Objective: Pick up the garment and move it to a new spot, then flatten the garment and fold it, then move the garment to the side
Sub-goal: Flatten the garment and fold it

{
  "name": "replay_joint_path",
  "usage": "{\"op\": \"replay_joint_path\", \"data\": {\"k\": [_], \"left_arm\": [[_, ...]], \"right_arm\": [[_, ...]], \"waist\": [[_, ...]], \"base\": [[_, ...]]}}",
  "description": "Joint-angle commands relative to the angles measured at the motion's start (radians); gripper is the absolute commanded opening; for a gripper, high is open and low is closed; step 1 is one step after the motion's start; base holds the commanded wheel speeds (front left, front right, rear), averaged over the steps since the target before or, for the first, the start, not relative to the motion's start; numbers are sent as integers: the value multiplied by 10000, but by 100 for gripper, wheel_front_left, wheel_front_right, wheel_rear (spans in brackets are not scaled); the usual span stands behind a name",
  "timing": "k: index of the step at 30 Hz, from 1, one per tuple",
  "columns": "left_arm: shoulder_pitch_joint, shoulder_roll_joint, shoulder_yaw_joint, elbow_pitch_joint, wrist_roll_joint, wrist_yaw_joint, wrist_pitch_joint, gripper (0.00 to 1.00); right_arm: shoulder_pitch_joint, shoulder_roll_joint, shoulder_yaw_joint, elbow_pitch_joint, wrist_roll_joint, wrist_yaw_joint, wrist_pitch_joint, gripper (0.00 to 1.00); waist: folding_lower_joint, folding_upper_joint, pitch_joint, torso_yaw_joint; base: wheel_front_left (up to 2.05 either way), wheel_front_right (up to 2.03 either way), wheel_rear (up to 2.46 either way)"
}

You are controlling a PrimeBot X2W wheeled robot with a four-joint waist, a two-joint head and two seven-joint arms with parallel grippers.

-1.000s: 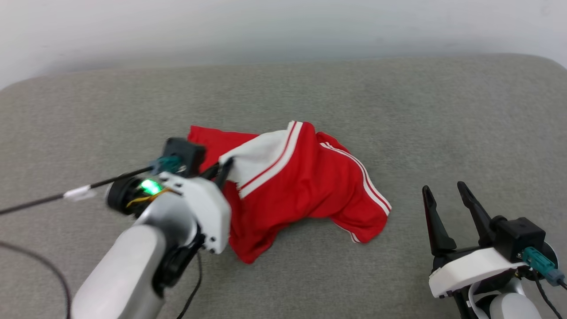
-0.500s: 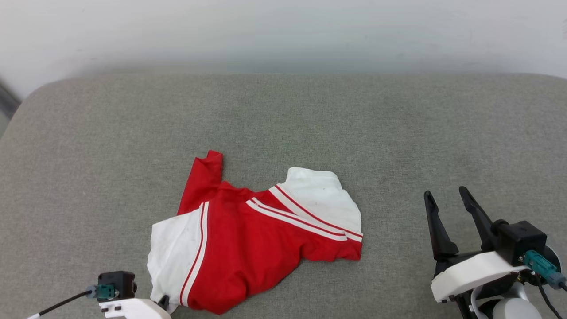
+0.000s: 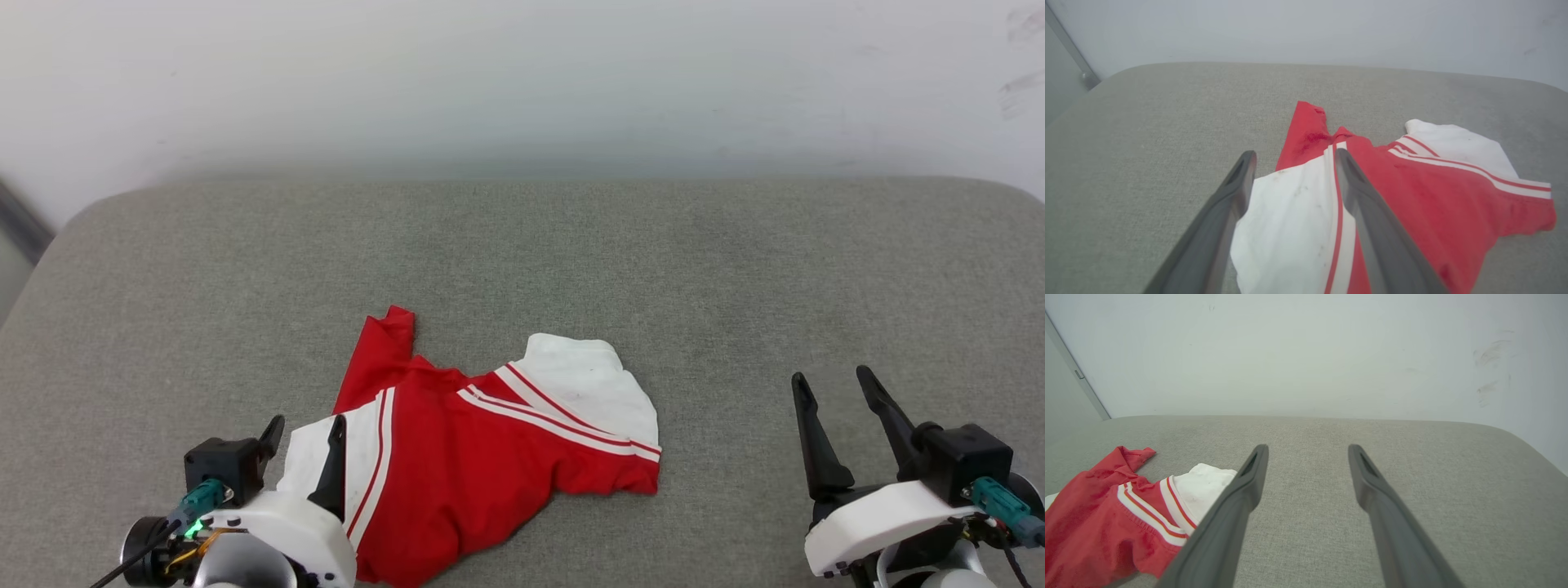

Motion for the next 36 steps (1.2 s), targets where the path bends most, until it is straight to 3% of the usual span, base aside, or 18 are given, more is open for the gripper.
{"op": "replay_joint_path", "data": {"k": [1,8,15,21,30,36], "left_arm": [[-187,-94,-25,-91,158,23,-291,100],[-702,-465,-144,-357,861,185,-1902,100],[-1077,-662,-211,-357,1065,243,-2369,100],[-1333,-773,-266,-524,1128,212,-2475,100],[-1888,-1100,-512,-348,1190,-36,-2675,100],[-2100,-1341,-553,-81,1180,-195,-2798,100]], "right_arm": [[104,2,-19,-69,-16,-5,27,100],[190,2,-22,-177,-24,-3,118,100],[-140,2,-165,61,108,-5,531,100],[-1140,-38,-46,958,359,-5,2469,100],[-3012,-1116,1695,2196,1405,-5,5859,100],[-3543,-1545,2523,3442,1976,-3,6914,100]], "waist": [[1,-1,-73,5],[1,-1,-151,30],[1,-1,87,218],[1,-1,700,678],[1,-1,1757,1645],[1,-1,2062,2080]], "base": [[0,0,0],[0,0,0],[0,0,0],[0,0,0],[0,0,0],[0,0,0]]}}
